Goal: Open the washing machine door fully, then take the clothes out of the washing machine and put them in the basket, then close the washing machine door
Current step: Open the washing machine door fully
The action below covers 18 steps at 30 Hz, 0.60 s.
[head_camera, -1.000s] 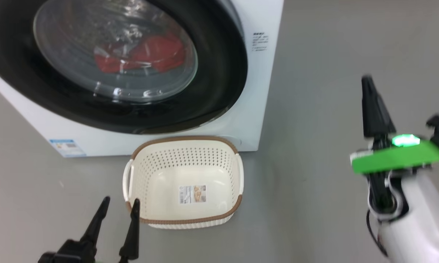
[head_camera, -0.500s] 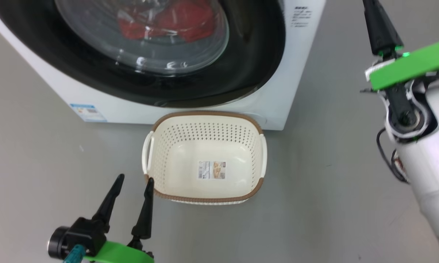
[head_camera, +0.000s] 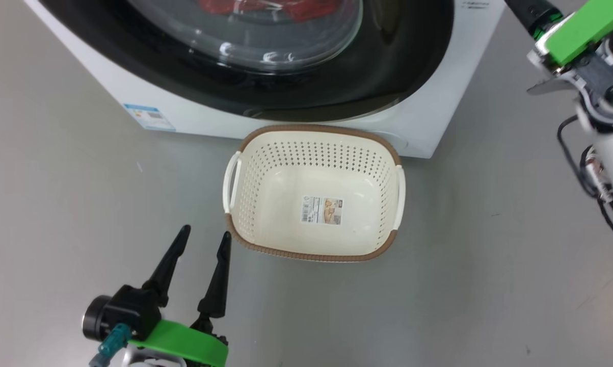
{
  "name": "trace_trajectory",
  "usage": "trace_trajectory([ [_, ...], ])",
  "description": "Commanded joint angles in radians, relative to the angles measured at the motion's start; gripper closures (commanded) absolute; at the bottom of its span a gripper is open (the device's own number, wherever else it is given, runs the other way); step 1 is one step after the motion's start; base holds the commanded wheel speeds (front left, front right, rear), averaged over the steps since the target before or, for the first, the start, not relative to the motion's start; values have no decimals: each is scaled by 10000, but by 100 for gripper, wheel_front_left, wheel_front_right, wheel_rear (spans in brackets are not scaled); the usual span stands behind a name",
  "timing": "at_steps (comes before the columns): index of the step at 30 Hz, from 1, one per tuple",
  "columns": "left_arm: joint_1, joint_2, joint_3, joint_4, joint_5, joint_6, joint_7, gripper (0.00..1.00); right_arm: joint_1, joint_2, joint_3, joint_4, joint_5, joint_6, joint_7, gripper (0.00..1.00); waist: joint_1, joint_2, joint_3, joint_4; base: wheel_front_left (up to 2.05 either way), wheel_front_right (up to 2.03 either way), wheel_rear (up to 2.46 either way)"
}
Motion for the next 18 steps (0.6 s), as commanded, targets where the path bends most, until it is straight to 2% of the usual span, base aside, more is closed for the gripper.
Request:
trace_trajectory([
  [1, -259, 143, 255, -185, -58, -56, -120, 0, -361, 36, 17, -79, 286, 6, 306, 100, 0, -1, 217, 193, 0, 0, 0],
  [11, -543, 143, -81, -147, -226, -57, -120, 0, -1962, 95, -422, 1940, 1825, 6, 2699, 100, -1, -1, 710, 574, 0, 0, 0],
  [18, -639, 143, -201, -155, -310, -57, -120, 0, -2576, 264, -594, 2665, 2309, 6, 3418, 100, -1, -1, 920, 678, 0, 0, 0],
])
